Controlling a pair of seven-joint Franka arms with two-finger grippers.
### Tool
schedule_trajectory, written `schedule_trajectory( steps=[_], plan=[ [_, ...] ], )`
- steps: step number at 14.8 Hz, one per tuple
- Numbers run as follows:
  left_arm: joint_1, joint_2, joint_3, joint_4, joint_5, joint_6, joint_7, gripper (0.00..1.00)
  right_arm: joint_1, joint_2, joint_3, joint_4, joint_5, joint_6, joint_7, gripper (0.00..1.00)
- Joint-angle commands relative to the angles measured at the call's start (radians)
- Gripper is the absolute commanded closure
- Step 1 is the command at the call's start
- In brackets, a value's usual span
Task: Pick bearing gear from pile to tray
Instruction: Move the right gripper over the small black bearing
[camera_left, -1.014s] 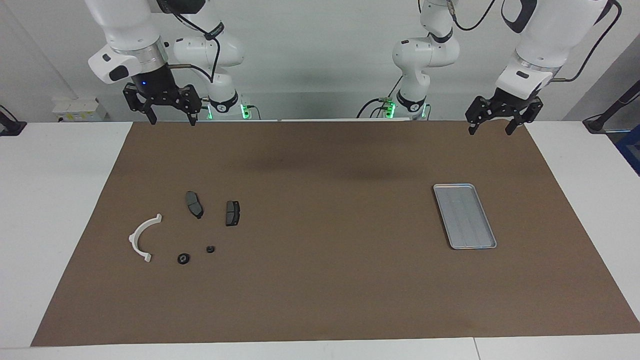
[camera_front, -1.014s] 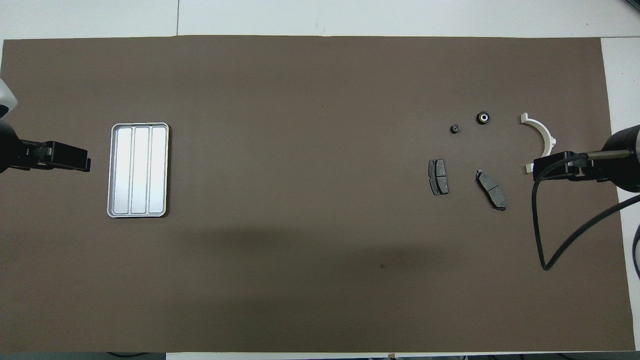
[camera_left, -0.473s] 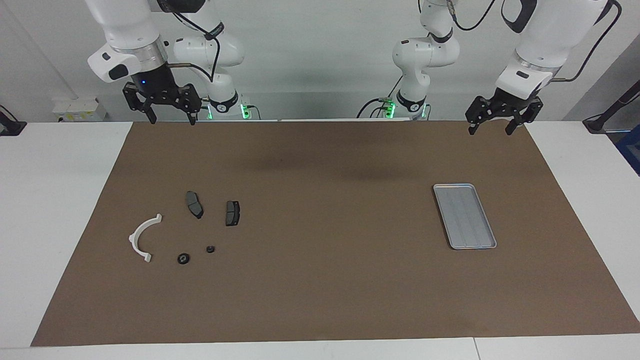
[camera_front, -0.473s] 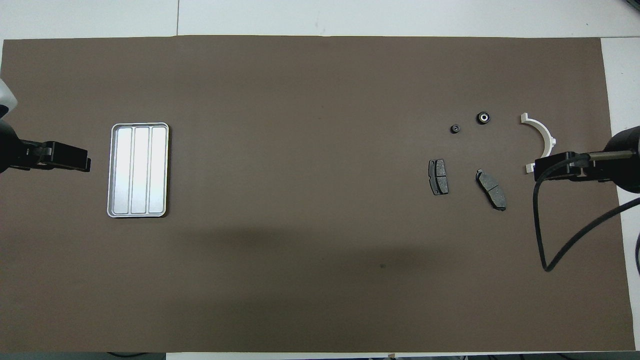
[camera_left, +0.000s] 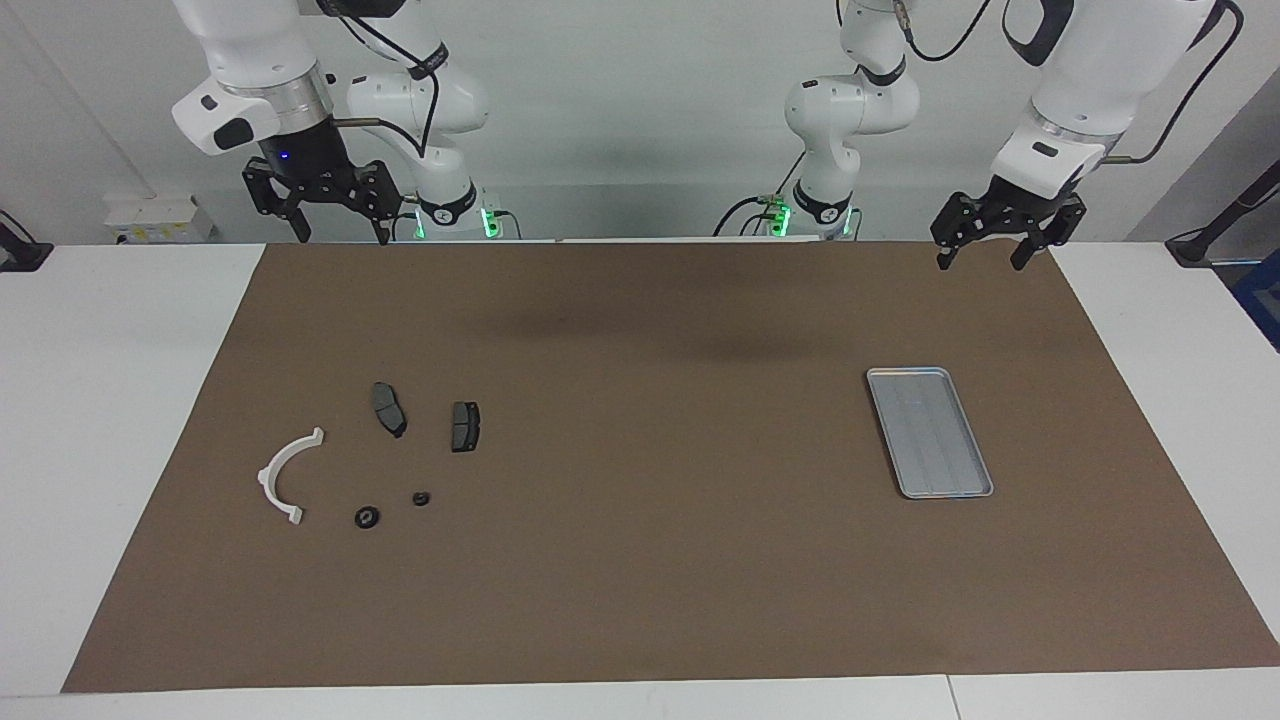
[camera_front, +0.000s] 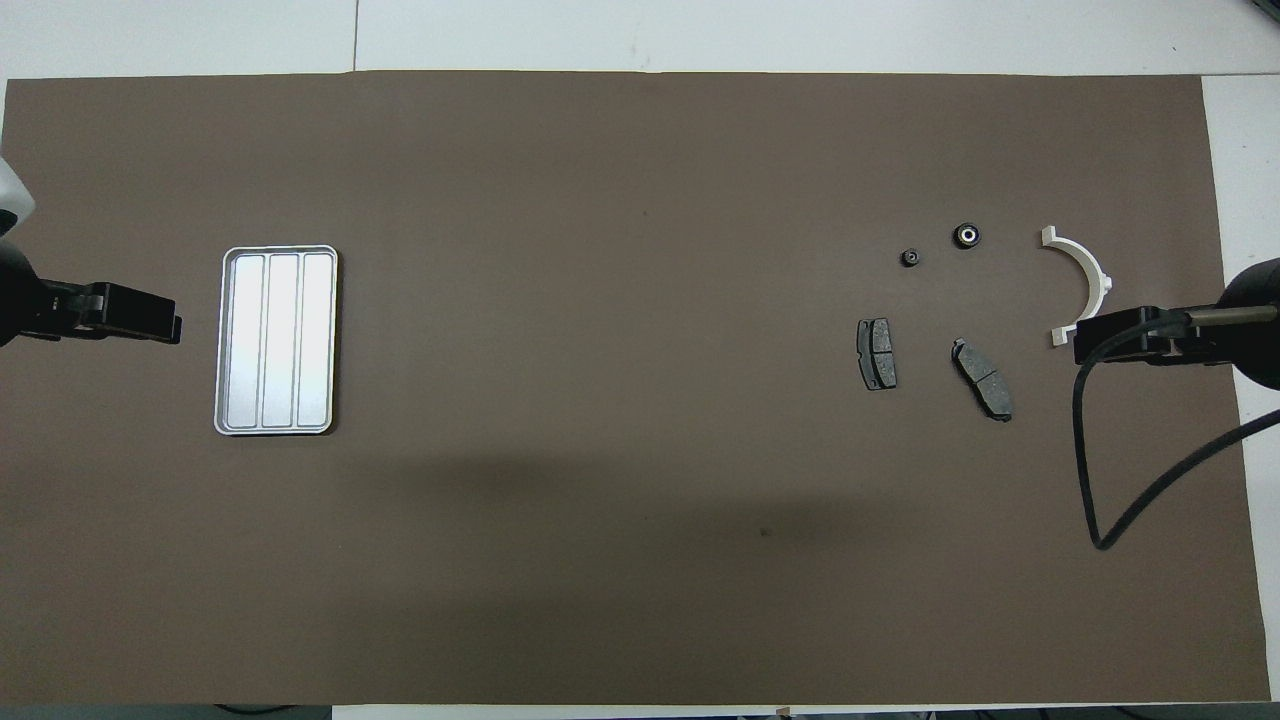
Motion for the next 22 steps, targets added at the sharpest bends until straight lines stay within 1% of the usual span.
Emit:
schedule_trajectory(
  steps=[1, 4, 6, 9, 11, 17, 20, 22],
  plan=[
    [-0.001, -0.031, 0.003, -0.030, -0.014, 0.006, -0.005, 0.00, -0.009, -0.021, 0.002, -0.013, 0.007, -0.002, -0.043, 0.00],
    [-0.001, -0.031, 0.003, -0.030, -0.014, 0.006, -0.005, 0.00, -0.009, -0.023, 0.001, -0.023, 0.005, 0.004, -0.037, 0.00],
    [-0.001, -0.031, 0.003, -0.030, -0.014, 0.006, -0.007, 0.00, -0.011, -0.015, 0.001, -0.049, 0.005, 0.031, -0.032, 0.00],
    [-0.001, -0.031, 0.003, -0.030, -0.014, 0.006, -0.005, 0.00, -0.011, 0.015, 0.002, -0.140, 0.005, 0.161, 0.021, 0.00],
    [-0.001, -0.031, 0.003, -0.030, -0.014, 0.006, -0.005, 0.00, -0.006, 0.087, 0.002, -0.161, 0.005, 0.244, 0.092, 0.00],
    [-0.001, -0.031, 0.003, -0.030, -0.014, 0.007, -0.005, 0.00, -0.005, 0.388, 0.002, -0.151, 0.004, 0.548, 0.252, 0.00],
    [-0.001, -0.031, 0.003, -0.030, -0.014, 0.007, -0.005, 0.00, -0.006, 0.471, 0.002, -0.138, 0.000, 0.649, 0.255, 0.00],
    [-0.001, -0.031, 0.003, -0.030, -0.014, 0.006, -0.007, 0.00, -0.006, 0.527, 0.002, -0.099, -0.009, 0.674, 0.276, 0.00]
  ],
)
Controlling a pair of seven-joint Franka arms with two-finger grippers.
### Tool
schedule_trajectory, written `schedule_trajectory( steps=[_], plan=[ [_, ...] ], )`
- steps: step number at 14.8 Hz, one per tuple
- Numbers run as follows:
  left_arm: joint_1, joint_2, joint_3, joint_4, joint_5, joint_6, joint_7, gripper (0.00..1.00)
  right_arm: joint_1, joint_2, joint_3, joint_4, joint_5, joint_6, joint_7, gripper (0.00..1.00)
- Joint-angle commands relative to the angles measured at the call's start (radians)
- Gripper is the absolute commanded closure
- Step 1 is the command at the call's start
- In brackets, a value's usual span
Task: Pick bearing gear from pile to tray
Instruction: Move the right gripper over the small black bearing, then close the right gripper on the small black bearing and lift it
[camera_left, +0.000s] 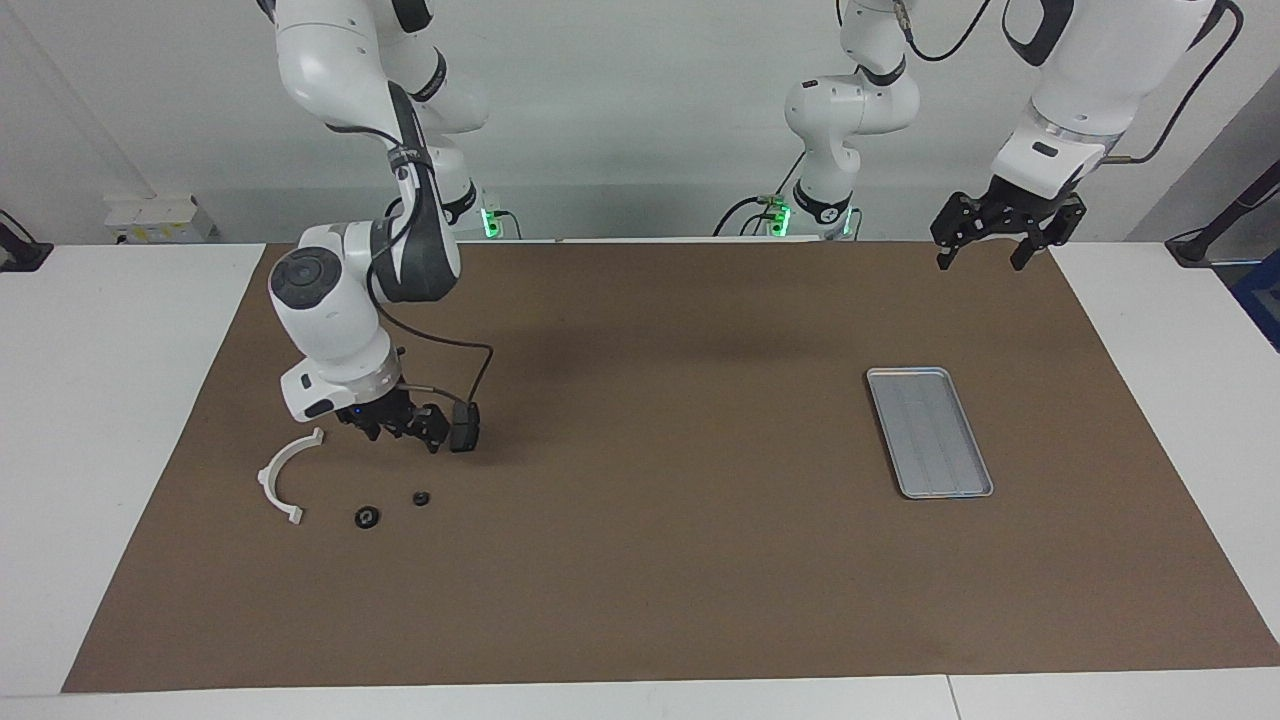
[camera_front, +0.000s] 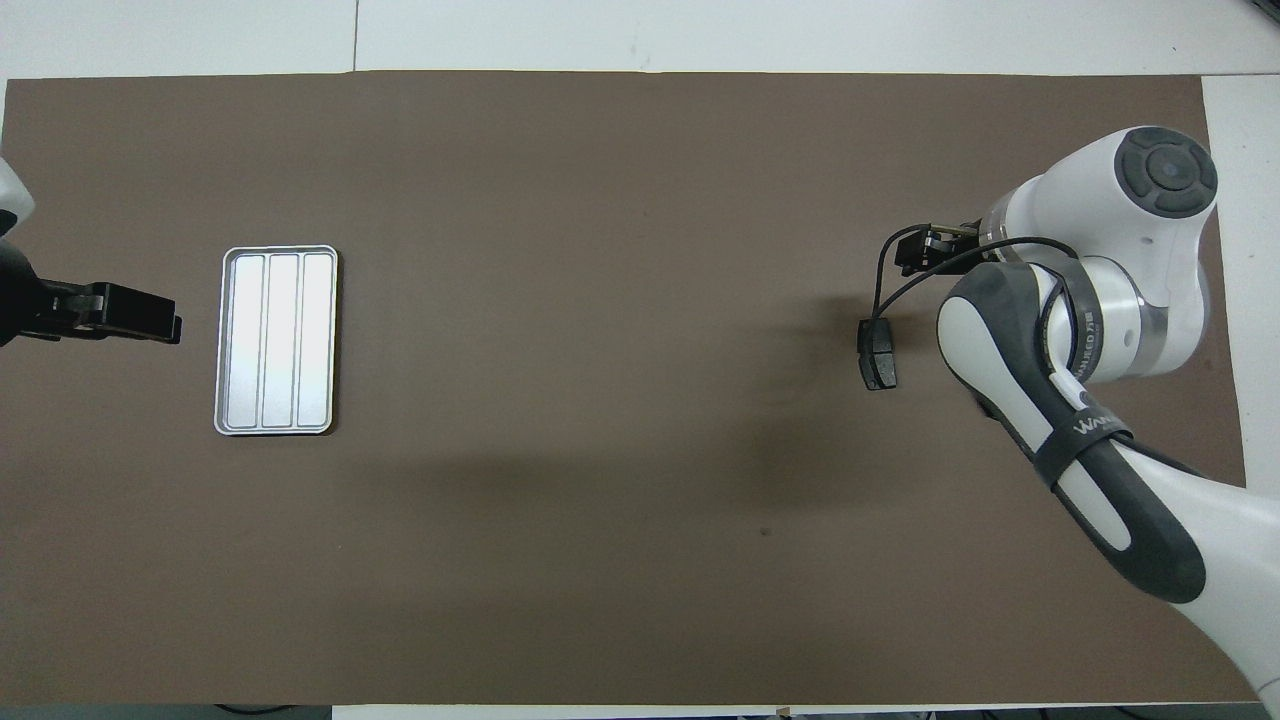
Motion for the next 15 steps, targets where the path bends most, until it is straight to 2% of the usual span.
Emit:
schedule_trajectory(
  steps=[1, 6, 9, 15],
  plan=[
    [-0.001, -0.031, 0.003, -0.030, -0.014, 0.006, -0.005, 0.00, -0.008, 0.081, 0.005, 0.100, -0.011, -0.002, 0.057, 0.00],
    [-0.001, -0.031, 0.003, -0.030, -0.014, 0.006, -0.005, 0.00, 0.014, 0.198, 0.002, 0.184, -0.031, 0.024, 0.105, 0.05],
    [-0.001, -0.031, 0.003, -0.030, -0.014, 0.006, -0.005, 0.00, 0.014, 0.224, 0.002, 0.184, -0.057, 0.070, 0.108, 0.09],
    [-0.001, -0.031, 0.003, -0.030, -0.014, 0.006, -0.005, 0.00, 0.010, 0.229, 0.004, 0.169, -0.068, 0.078, 0.137, 0.23]
  ],
)
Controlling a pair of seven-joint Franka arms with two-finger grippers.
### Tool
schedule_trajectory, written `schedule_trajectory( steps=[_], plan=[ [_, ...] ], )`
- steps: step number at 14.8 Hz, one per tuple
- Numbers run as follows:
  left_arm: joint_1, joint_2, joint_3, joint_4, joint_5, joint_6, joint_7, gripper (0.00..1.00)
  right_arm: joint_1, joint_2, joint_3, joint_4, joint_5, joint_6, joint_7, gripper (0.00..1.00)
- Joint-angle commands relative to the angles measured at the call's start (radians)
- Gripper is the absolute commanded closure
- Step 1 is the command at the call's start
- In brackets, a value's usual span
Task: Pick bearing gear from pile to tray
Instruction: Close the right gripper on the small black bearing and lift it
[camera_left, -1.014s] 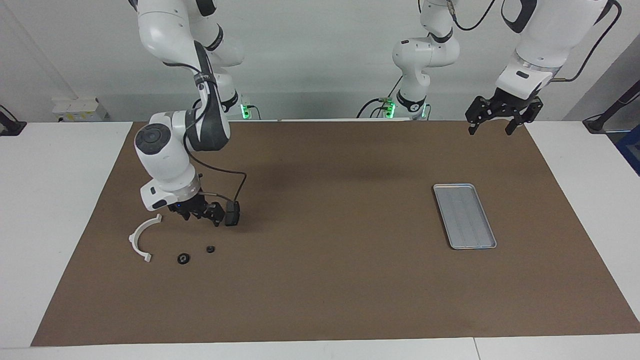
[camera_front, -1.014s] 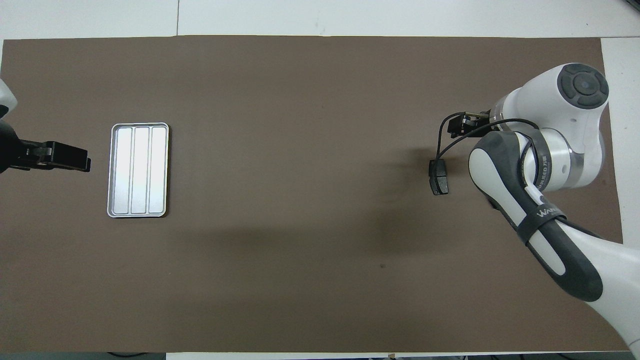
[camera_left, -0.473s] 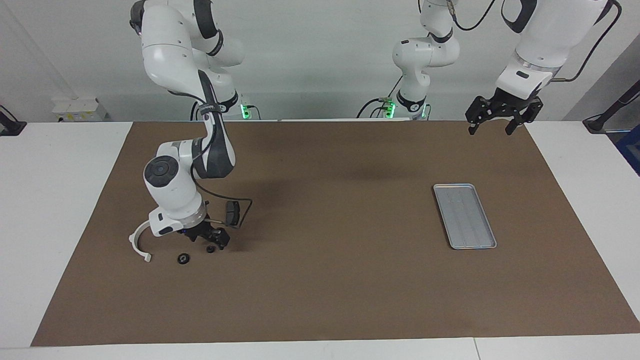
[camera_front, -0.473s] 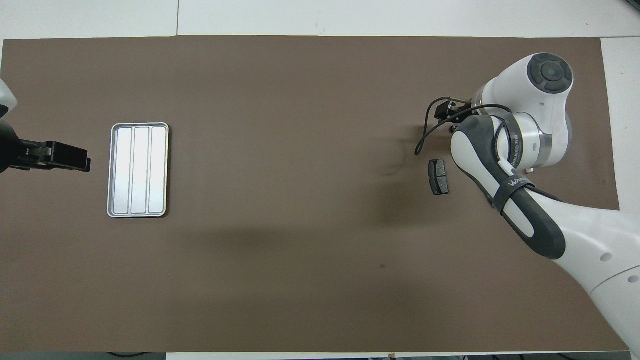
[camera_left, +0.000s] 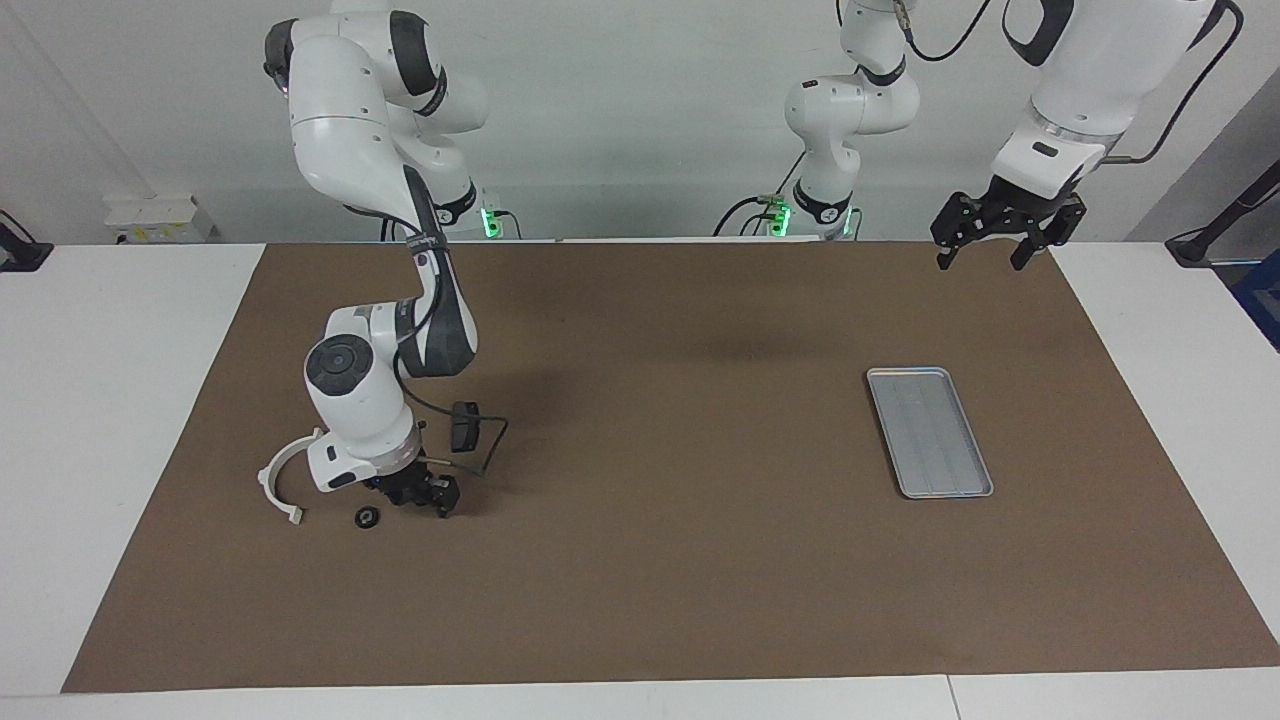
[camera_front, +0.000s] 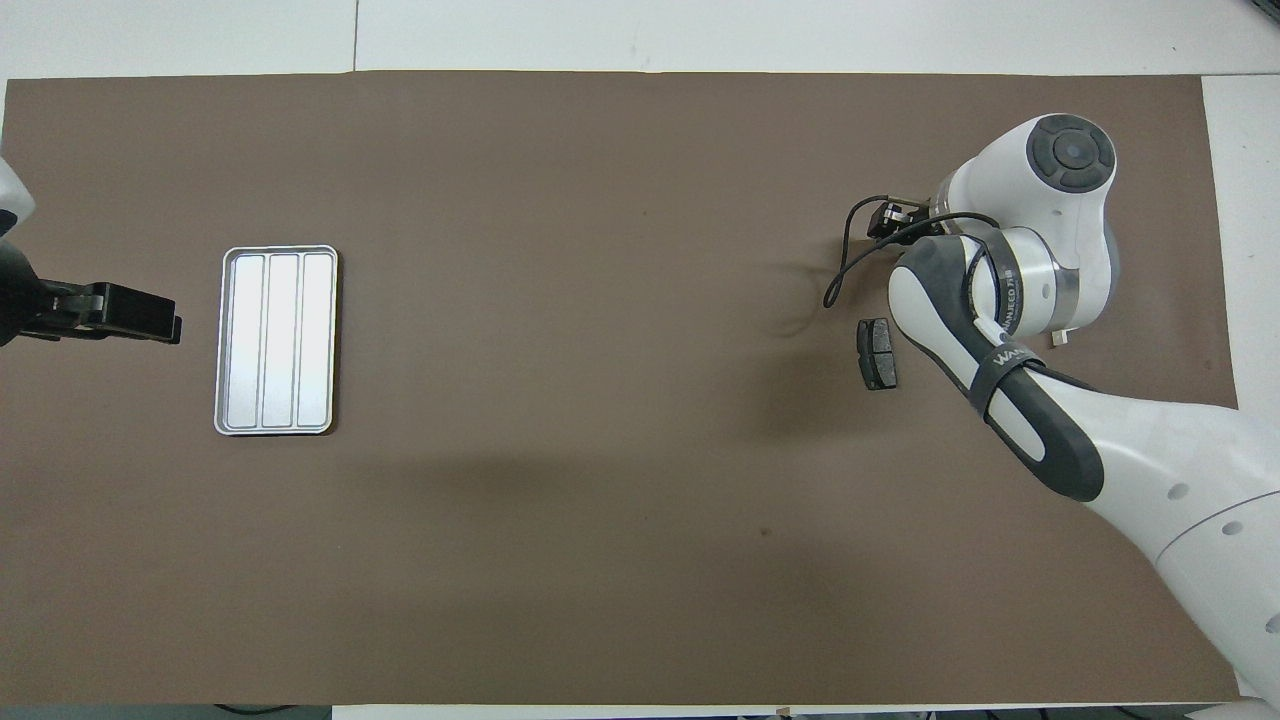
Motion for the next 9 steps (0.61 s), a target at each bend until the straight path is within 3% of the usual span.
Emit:
schedule_trajectory(
  steps=[1, 4, 6, 8, 9],
  plan=[
    [-0.001, -0.031, 0.003, -0.030, -0.014, 0.007, -0.005, 0.00, -0.003, 0.011, 0.004, 0.003, -0.021, 0.001, 0.042, 0.26],
    [-0.001, -0.031, 0.003, -0.030, -0.014, 0.007, -0.005, 0.00, -0.005, 0.011, 0.004, 0.003, -0.021, -0.006, 0.042, 0.45],
    [-0.001, -0.031, 0.003, -0.030, -0.014, 0.006, -0.007, 0.00, -0.005, 0.009, 0.005, -0.006, -0.015, -0.007, 0.043, 0.68],
    [-0.001, -0.031, 0.003, -0.030, -0.014, 0.006, -0.005, 0.00, -0.006, 0.008, 0.005, -0.011, -0.009, -0.010, 0.043, 0.97],
    [-0.001, -0.031, 0.003, -0.030, -0.014, 0.006, -0.007, 0.00, -0.005, 0.008, 0.005, -0.013, -0.009, -0.010, 0.043, 1.00]
  ],
)
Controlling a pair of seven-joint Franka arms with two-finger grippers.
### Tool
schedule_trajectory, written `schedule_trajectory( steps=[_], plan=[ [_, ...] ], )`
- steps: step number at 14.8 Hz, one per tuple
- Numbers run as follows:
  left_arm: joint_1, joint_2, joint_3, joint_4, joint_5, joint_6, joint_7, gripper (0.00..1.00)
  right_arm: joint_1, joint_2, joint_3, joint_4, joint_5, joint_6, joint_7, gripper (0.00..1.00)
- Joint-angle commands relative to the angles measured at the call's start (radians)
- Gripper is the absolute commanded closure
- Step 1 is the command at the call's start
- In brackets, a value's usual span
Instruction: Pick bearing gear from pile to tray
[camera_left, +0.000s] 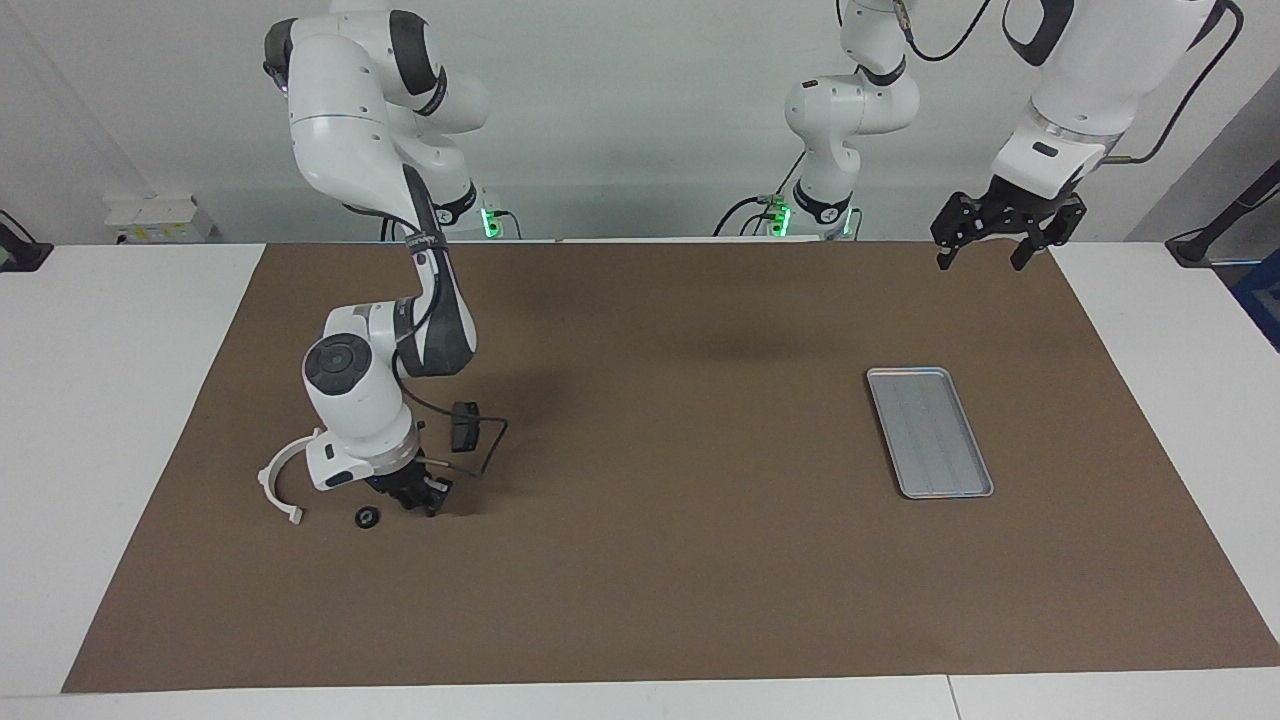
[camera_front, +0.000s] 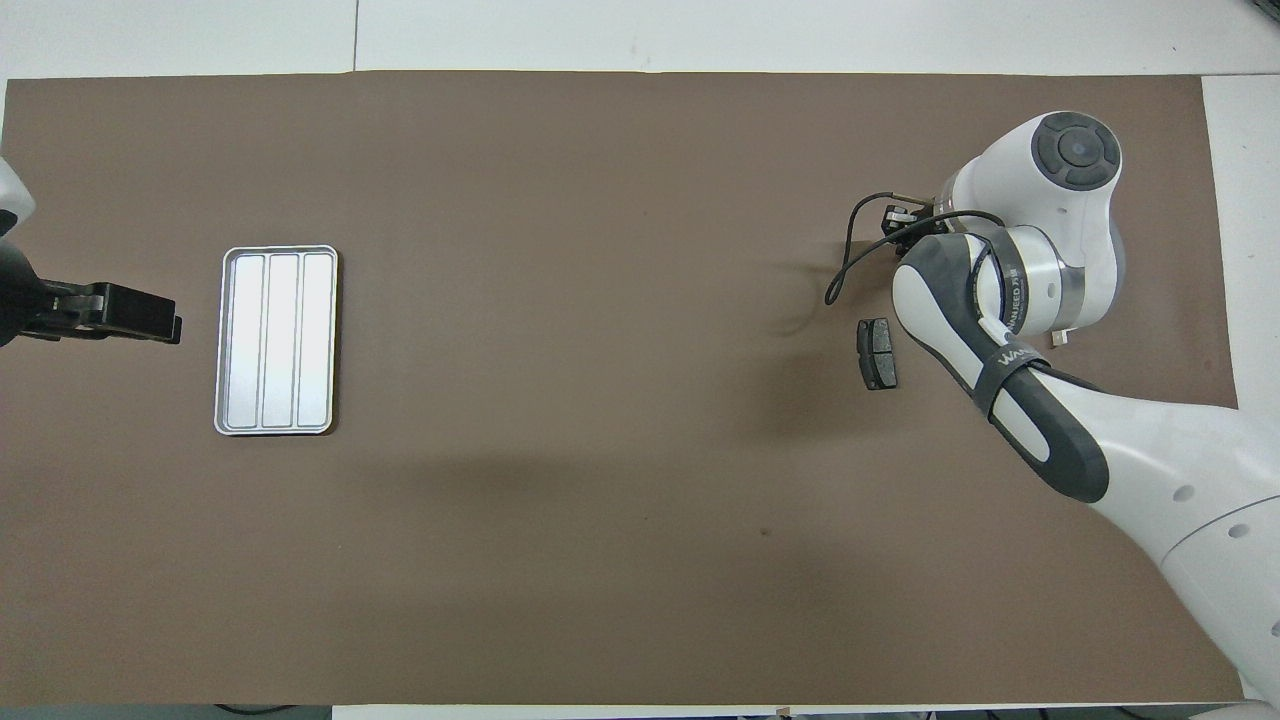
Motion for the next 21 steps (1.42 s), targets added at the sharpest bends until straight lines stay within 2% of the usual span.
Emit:
schedule_trajectory(
  steps=[1, 4, 6, 8, 10, 14, 15, 17, 19, 21],
  plan=[
    [-0.001, -0.031, 0.003, -0.030, -0.014, 0.007, -0.005, 0.00, -0.003, 0.013, 0.010, -0.014, -0.006, 0.002, 0.026, 1.00],
    [-0.016, -0.031, -0.005, -0.027, -0.014, -0.011, -0.004, 0.00, -0.001, 0.013, 0.008, -0.011, -0.011, -0.007, 0.023, 1.00],
    [-0.025, -0.031, -0.005, -0.024, -0.012, 0.022, -0.004, 0.00, -0.009, 0.003, 0.010, 0.009, -0.025, -0.052, 0.002, 1.00],
    [-0.013, -0.031, -0.003, -0.025, -0.012, 0.033, -0.004, 0.00, -0.008, 0.000, 0.008, 0.100, -0.025, -0.186, -0.079, 1.00],
    [-0.019, -0.034, -0.002, -0.030, -0.012, 0.016, -0.112, 0.00, -0.004, -0.017, 0.011, 0.226, -0.023, -0.379, -0.150, 1.00],
    [-0.015, -0.037, -0.002, -0.022, -0.011, 0.032, -0.123, 0.00, 0.031, -0.105, 0.056, 0.334, -0.008, -0.651, -0.146, 1.00],
    [-0.015, -0.037, -0.003, -0.022, -0.009, 0.042, -0.123, 0.00, 0.057, -0.122, 0.073, 0.360, -0.005, -0.700, -0.104, 1.00],
    [-0.012, -0.037, -0.002, -0.022, -0.011, 0.073, -0.122, 0.00, 0.133, -0.161, 0.085, 0.368, 0.017, -0.739, 0.103, 1.00],
    [-0.010, -0.042, 0.001, -0.027, -0.011, 0.085, -0.114, 0.00, 0.250, -0.175, 0.087, 0.368, 0.040, -0.726, 0.330, 1.00],
    [-0.010, -0.040, 0.001, -0.024, -0.008, 0.085, -0.114, 0.00, 0.325, -0.178, 0.091, 0.359, 0.070, -0.671, 0.590, 1.00]
  ],
)
